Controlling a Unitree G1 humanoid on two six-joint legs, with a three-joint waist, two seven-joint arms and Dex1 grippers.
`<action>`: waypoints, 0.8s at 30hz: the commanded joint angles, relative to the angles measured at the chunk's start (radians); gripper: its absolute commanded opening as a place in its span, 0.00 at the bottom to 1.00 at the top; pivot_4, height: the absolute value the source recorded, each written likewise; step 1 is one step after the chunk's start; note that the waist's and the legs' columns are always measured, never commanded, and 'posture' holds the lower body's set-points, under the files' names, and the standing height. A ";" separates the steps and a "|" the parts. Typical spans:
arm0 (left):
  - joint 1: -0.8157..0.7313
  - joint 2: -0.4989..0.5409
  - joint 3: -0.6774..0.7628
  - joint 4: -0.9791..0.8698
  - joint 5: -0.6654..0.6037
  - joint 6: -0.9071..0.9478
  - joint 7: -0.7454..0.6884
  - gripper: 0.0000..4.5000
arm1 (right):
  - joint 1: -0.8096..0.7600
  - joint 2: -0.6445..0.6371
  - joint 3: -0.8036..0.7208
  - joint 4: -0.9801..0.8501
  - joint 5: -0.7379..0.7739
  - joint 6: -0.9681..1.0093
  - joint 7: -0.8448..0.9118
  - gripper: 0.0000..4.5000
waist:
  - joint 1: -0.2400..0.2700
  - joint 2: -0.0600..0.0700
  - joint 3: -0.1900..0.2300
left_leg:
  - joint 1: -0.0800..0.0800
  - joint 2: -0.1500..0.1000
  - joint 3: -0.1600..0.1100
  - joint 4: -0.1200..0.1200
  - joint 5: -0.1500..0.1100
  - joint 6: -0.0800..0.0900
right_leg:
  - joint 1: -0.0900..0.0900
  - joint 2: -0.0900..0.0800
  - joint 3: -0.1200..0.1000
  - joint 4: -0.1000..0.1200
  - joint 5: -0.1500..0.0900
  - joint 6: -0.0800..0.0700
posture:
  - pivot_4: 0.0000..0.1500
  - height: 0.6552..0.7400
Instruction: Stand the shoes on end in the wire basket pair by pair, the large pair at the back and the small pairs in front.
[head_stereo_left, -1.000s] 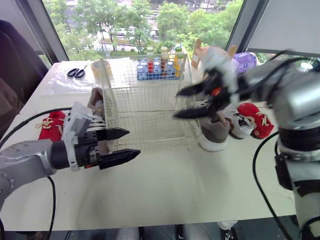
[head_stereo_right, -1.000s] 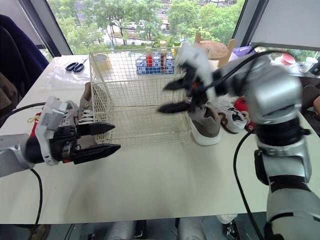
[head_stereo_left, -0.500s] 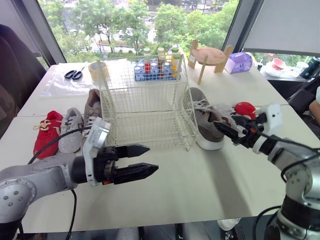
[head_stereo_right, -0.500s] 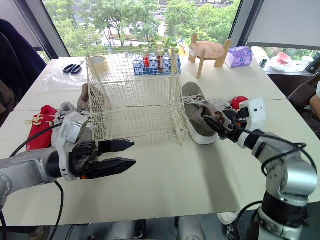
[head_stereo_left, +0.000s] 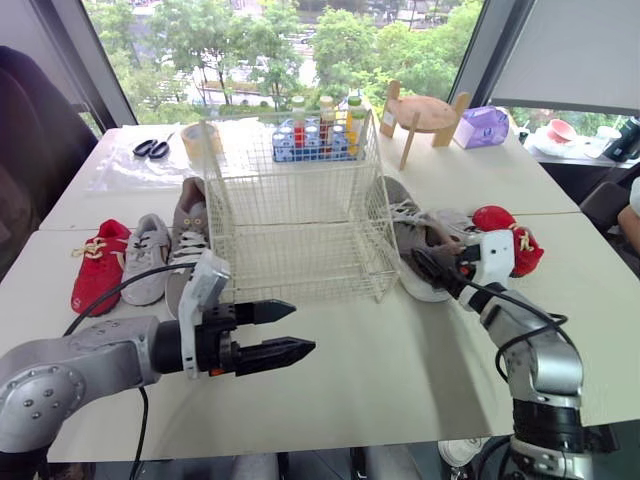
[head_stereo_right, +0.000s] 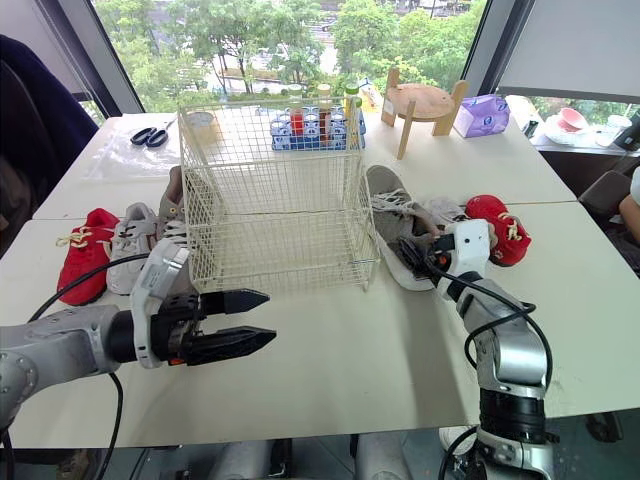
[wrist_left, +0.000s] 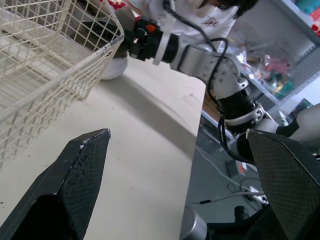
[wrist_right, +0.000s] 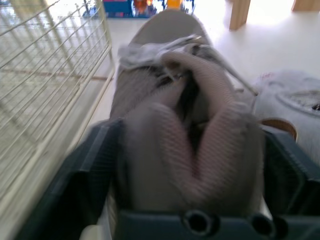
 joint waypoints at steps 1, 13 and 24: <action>-0.005 0.013 0.042 -0.013 0.005 -0.014 -0.007 1.00 | 0.007 0.003 0.024 0.027 -0.019 -0.058 -0.031 0.50 | -0.001 0.000 0.000 | 0.000 0.000 0.000 0.000 0.000 0.000 | 0.000 0.000 0.000 0.000 0.000 0.000 | 1.00 1.00; -0.328 -0.019 0.238 0.372 -0.270 -0.085 0.079 1.00 | -0.368 -0.003 -0.213 -0.091 0.256 -0.002 -0.241 0.06 | -0.001 0.010 0.009 | -0.002 0.000 0.000 0.002 0.001 0.000 | -0.003 0.000 0.000 0.001 0.001 -0.001 | 1.00 1.00; -0.797 -0.027 0.252 0.835 -0.244 -0.012 0.122 1.00 | -0.670 -0.395 -0.107 -0.118 0.461 0.041 0.205 0.06 | -0.004 0.009 0.010 | -0.005 -0.001 -0.001 -0.002 -0.002 0.005 | -0.002 0.000 -0.001 -0.001 0.000 0.009 | 1.00 1.00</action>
